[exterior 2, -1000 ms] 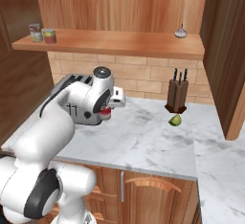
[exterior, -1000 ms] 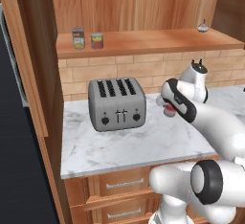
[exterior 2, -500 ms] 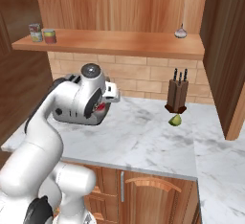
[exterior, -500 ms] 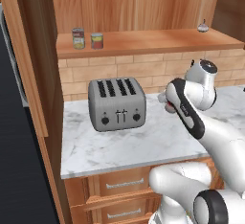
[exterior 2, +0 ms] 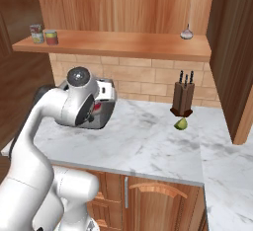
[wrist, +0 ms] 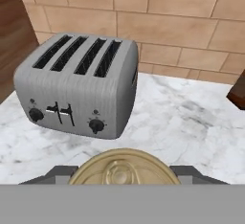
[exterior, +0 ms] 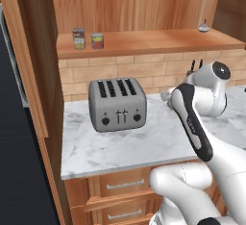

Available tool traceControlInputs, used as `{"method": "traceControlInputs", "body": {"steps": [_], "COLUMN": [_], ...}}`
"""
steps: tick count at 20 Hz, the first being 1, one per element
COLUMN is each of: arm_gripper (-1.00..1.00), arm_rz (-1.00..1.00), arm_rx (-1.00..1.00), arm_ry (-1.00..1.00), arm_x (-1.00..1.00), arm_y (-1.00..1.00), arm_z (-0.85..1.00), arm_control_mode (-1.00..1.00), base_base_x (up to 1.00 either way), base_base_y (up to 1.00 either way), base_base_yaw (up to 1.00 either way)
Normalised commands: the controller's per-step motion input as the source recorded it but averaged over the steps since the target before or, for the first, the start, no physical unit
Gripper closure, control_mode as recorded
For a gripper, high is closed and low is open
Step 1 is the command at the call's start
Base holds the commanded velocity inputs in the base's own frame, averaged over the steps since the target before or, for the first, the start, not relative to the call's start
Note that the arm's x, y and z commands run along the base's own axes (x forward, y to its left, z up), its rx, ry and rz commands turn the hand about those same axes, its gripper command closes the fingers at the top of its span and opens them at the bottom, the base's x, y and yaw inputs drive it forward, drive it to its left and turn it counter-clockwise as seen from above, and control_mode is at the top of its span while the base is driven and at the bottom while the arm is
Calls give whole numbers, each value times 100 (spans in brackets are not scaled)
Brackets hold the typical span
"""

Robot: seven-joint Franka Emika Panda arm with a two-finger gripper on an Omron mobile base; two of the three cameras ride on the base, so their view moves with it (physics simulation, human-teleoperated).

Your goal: Pick the cans from the counter and place them in their designated side in the cabinet.

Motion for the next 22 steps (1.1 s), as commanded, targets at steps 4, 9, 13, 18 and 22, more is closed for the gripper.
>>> {"method": "traceControlInputs", "body": {"steps": [4,9,13,18,22], "arm_gripper": [100,100,100,100,100], "arm_rz": [0,0,0,0,0], "arm_rx": [0,0,0,0,0], "arm_ry": [-2,0,0,-3,-6], "arm_x": [-45,-51,-38,-30,-31], "arm_y": [2,4,12,14,11], "arm_z": [41,40,42,42,40], "arm_control_mode": [-100,-100,-100,-100,-100], "base_base_x": [0,0,0,0,0], "base_base_y": [0,0,0,0,0], "base_base_yaw": [0,0,0,0,0]}}
